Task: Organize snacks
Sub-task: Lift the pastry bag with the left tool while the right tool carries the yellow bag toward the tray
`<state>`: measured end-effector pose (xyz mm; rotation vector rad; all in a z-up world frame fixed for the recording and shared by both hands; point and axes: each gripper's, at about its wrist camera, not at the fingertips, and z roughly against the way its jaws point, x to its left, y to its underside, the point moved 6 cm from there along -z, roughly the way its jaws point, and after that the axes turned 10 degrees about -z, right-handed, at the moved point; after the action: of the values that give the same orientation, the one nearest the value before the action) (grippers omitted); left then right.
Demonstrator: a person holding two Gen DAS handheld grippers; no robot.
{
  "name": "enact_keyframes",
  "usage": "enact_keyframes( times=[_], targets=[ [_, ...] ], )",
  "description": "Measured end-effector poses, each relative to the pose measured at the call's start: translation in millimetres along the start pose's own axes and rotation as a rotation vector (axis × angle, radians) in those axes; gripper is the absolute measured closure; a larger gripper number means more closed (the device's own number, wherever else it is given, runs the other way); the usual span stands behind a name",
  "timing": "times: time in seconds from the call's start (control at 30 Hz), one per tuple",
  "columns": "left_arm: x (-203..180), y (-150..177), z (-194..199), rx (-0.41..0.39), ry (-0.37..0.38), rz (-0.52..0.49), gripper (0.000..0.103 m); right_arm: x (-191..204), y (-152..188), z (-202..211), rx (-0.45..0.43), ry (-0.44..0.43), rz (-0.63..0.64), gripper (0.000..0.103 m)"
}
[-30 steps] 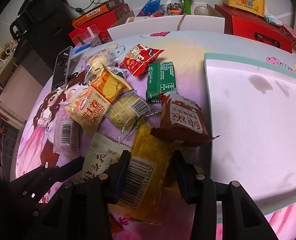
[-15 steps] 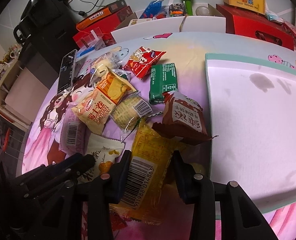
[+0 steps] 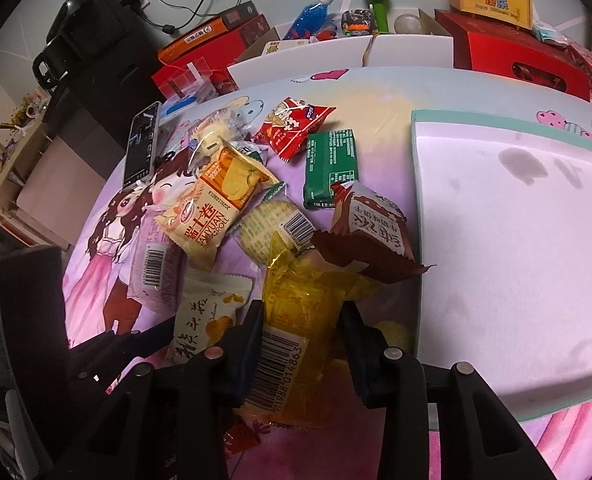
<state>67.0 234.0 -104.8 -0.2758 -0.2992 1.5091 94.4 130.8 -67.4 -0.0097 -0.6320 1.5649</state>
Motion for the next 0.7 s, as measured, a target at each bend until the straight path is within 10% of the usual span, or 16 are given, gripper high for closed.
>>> enact_keyframes(
  times=[0.7],
  targets=[
    [30, -2, 27, -0.032, -0.092, 0.11, 0.048, 7, 8, -21, 0.006, 0.09, 0.072, 0.046]
  ],
)
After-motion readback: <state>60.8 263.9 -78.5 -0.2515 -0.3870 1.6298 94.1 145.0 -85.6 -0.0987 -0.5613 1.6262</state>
